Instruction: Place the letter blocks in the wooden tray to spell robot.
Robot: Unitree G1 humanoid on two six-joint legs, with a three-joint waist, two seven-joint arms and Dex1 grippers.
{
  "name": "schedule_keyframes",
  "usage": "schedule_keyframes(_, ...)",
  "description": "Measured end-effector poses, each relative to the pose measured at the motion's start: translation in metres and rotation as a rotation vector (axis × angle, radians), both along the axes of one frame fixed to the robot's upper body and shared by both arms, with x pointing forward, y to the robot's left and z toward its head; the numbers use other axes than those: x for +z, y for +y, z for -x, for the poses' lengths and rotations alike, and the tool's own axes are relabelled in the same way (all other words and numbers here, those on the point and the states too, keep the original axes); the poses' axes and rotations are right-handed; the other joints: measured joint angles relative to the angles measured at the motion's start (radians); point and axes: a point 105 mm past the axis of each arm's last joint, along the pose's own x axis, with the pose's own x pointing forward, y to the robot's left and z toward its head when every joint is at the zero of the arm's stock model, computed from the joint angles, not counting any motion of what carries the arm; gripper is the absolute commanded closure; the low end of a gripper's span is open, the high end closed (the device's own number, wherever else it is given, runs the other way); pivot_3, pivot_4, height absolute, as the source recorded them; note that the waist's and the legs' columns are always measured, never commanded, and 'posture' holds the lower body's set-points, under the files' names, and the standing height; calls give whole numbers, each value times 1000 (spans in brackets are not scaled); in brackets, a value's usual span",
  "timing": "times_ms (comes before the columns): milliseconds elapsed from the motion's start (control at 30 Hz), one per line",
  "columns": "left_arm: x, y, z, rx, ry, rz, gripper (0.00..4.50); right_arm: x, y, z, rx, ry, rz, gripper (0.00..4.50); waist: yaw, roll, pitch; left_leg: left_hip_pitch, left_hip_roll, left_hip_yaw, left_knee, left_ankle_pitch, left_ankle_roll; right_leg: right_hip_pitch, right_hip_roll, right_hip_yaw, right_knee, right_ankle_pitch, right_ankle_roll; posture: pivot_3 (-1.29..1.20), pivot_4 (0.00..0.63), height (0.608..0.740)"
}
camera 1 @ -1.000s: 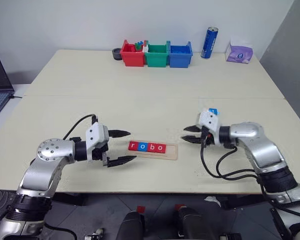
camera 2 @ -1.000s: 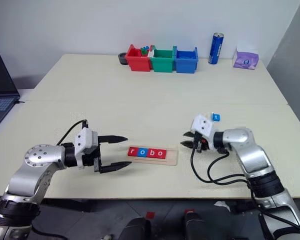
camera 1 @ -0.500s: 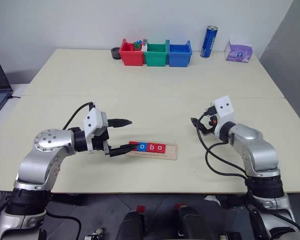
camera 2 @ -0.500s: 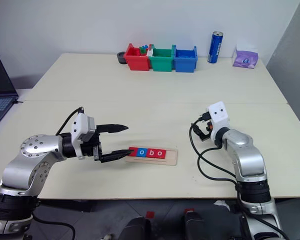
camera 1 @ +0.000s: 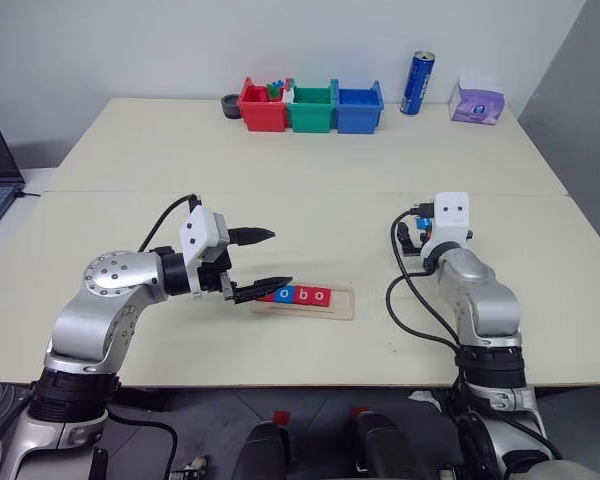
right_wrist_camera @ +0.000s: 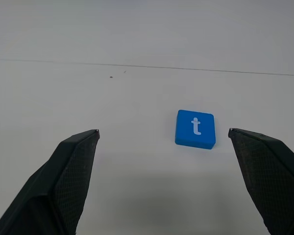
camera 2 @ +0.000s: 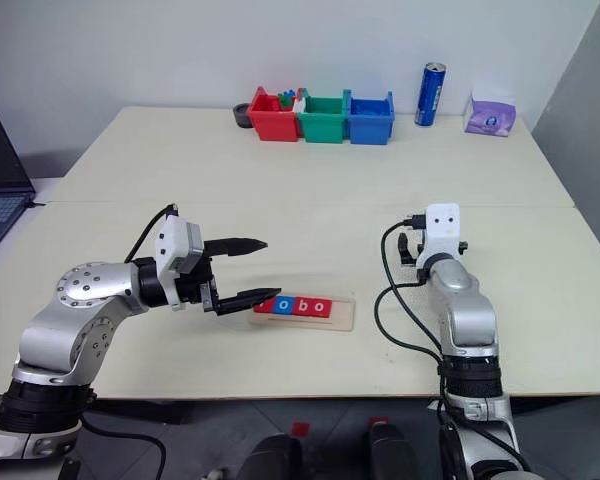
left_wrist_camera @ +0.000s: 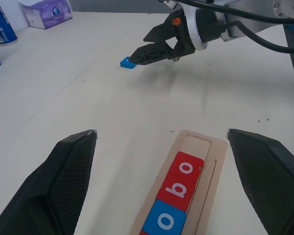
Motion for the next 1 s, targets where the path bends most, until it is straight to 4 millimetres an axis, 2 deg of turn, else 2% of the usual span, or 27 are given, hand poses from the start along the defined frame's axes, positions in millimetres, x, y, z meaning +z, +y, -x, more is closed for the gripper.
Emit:
schedule_keyframes(100,-6,-3,2,-10,22,2,0,-16,-4,-3,-38,41,-19,14,0,0,0,0,0,0,0,0,0,0,0,0,0,0,0,0,150,740)
schedule_keyframes(300,-11,-16,2,-18,25,40,0,-35,-8,-11,-42,38,-13,14,-1,0,0,0,0,1,0,0,0,0,0,0,0,0,0,0,150,740)
schedule_keyframes(600,-9,-24,2,2,5,66,0,-32,-18,-37,-57,18,-37,14,-2,0,0,0,0,1,0,0,0,0,0,1,0,0,0,0,150,740)
schedule_keyframes(833,-9,-24,1,19,-3,70,0,-31,-16,-55,-51,16,-49,14,-6,0,0,1,0,1,0,0,0,1,0,1,0,0,-1,0,150,740)
schedule_keyframes(933,-8,-25,0,25,-7,70,0,-31,-19,-58,-73,15,-71,602,-9,0,0,1,0,1,0,0,0,1,0,1,0,0,-1,0,150,740)
schedule_keyframes(1000,-8,-24,0,30,-9,69,0,-31,-23,-57,-100,15,-75,1319,-9,0,0,1,0,0,1,0,0,1,0,1,0,1,-1,0,150,740)
